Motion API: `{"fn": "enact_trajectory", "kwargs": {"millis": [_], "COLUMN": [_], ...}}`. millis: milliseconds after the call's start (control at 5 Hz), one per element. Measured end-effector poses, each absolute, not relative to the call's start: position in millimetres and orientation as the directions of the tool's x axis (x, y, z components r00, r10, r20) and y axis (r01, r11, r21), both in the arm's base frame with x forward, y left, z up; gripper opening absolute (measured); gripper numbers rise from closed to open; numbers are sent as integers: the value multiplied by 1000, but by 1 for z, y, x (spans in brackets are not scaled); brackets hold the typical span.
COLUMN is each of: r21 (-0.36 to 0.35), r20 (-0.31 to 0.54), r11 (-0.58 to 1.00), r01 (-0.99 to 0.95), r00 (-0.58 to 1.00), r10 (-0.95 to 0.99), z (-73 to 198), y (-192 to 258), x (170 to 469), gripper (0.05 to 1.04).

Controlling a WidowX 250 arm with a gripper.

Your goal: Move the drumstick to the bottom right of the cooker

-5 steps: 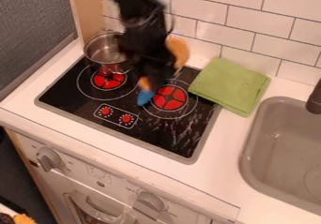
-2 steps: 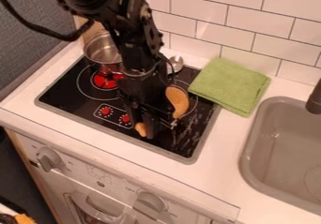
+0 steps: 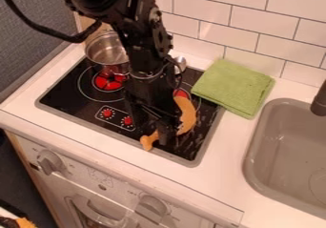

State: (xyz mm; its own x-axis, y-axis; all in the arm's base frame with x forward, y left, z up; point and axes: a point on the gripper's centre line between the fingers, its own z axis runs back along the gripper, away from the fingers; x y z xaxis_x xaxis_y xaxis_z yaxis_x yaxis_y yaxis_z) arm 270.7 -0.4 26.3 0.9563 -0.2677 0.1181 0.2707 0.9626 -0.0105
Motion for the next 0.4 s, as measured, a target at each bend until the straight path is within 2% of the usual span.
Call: {"fn": "enact_trajectory", "kwargs": {"millis": [200, 400], "r21": [51, 56], "r20": [210, 238], "r11": [968, 970], "r01": [247, 238], "r00": [945, 940], "r10": [-252, -245], "z": [51, 59], "y": [0, 0], "x": [269, 267], "gripper": [1005, 1001]}}
